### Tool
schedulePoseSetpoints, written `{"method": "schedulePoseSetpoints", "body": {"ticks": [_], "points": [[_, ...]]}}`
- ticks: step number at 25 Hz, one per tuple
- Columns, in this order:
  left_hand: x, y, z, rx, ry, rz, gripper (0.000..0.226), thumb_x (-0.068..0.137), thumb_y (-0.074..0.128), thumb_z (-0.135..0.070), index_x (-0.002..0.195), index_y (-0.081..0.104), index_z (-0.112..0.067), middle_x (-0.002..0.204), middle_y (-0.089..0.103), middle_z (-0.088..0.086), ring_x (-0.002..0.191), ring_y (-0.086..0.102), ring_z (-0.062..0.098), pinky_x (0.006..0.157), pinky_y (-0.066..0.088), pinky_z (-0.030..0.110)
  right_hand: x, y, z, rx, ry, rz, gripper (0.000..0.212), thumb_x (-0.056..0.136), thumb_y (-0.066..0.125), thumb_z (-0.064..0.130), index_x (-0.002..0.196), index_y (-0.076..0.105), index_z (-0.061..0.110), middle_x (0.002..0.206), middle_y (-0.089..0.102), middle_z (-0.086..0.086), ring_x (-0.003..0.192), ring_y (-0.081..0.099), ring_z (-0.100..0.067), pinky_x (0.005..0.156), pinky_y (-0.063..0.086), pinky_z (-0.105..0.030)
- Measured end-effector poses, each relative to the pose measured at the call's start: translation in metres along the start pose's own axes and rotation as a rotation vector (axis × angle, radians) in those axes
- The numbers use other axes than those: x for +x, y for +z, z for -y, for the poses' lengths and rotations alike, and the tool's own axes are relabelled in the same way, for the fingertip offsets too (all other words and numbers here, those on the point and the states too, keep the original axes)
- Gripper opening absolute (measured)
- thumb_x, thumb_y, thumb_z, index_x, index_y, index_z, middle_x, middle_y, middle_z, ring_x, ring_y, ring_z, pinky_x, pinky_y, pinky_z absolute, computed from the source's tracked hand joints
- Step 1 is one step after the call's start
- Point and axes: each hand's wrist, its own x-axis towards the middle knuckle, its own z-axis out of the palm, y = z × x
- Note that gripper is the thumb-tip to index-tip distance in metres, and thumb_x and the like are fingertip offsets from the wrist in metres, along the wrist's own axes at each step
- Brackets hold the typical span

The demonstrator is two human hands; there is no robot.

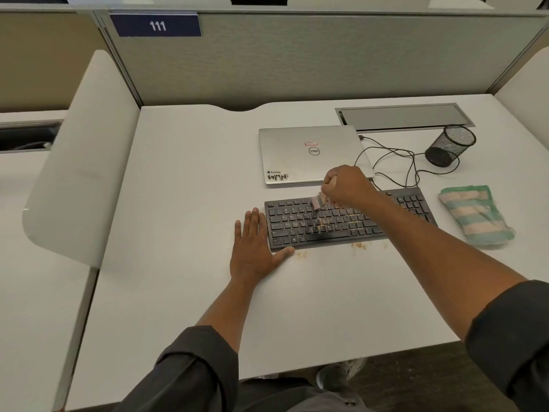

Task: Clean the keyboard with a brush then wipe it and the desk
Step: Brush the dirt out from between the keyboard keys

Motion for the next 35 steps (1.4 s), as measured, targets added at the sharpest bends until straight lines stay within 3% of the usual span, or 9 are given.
{"method": "schedulePoseSetpoints", "body": {"ticks": [2,6,12,16,21,27,32,35], "points": [[0.000,0.000,0.001,0.000,0.002,-0.001,0.119,0.081,0.025,-0.091,0.162,0.000,-0.007,0.170,-0.007,0.010,0.156,-0.014,0.022,0.126,-0.011,0.045,-0.002,0.004,-0.002,0.004,0.009,-0.018,0.015,0.090,0.059,0.013,0.089,0.073,0.008,0.069,0.069,-0.004,0.063,0.065,-0.016,0.060,0.053,-0.027],[0.000,0.000,0.001,0.006,-0.001,0.004,0.119,0.081,0.025,-0.091,0.162,-0.001,-0.007,0.170,-0.008,0.010,0.156,-0.014,0.021,0.125,-0.012,0.044,0.000,0.004,-0.006,-0.057,0.035,0.160,0.016,0.090,0.056,0.009,0.084,0.071,0.007,0.064,0.072,-0.009,0.047,0.061,-0.013,0.044,0.045,-0.021],[0.000,0.000,0.001,0.001,-0.003,0.002,0.119,0.081,0.026,-0.091,0.162,-0.001,-0.008,0.170,-0.008,0.010,0.156,-0.014,0.021,0.126,-0.012,0.044,0.001,0.008,-0.001,0.007,-0.029,-0.061,0.012,0.090,0.059,0.015,0.092,0.071,0.012,0.091,0.067,-0.002,0.081,0.064,-0.019,0.072,0.055,-0.033],[0.000,0.000,0.000,0.014,-0.004,0.008,0.119,0.082,0.026,-0.091,0.162,-0.003,-0.008,0.170,-0.009,0.009,0.156,-0.016,0.021,0.126,-0.010,0.046,0.004,0.006,-0.005,-0.069,0.010,0.081,0.015,0.088,0.057,0.011,0.084,0.071,0.009,0.068,0.069,-0.004,0.058,0.063,-0.013,0.061,0.056,-0.029],[-0.001,-0.001,0.000,0.008,-0.002,0.013,0.118,0.083,0.027,-0.090,0.162,-0.004,-0.009,0.170,-0.010,0.009,0.155,-0.017,0.020,0.126,-0.011,0.045,0.009,0.001,-0.006,0.041,-0.021,-0.129,0.013,0.088,0.060,0.013,0.092,0.072,0.010,0.091,0.066,-0.005,0.082,0.064,-0.022,0.073,0.056,-0.035],[-0.001,-0.001,0.000,-0.002,-0.002,0.008,0.118,0.082,0.027,-0.090,0.162,-0.003,-0.009,0.170,-0.010,0.009,0.156,-0.017,0.021,0.126,-0.012,0.045,0.013,-0.002,-0.006,-0.099,-0.002,0.121,0.019,0.089,0.056,0.009,0.090,0.074,0.004,0.080,0.071,-0.008,0.079,0.068,-0.023,0.072,0.055,-0.033],[0.000,-0.003,0.000,0.006,-0.007,0.022,0.118,0.083,0.028,-0.090,0.162,-0.003,-0.009,0.170,-0.010,0.009,0.155,-0.017,0.021,0.126,-0.011,0.045,0.013,-0.004,-0.006,-0.051,-0.016,-0.078,0.016,0.090,0.056,0.012,0.093,0.071,0.008,0.090,0.066,-0.005,0.087,0.064,-0.023,0.078,0.055,-0.036],[0.000,-0.002,0.000,-0.002,-0.007,0.021,0.118,0.083,0.028,-0.090,0.162,-0.004,-0.009,0.170,-0.011,0.009,0.155,-0.017,0.021,0.126,-0.011,0.045,0.010,0.000,-0.013,-0.115,-0.005,-0.004,0.017,0.088,0.055,0.007,0.088,0.072,0.005,0.080,0.066,-0.004,0.081,0.063,-0.022,0.067,0.050,-0.029]]}}
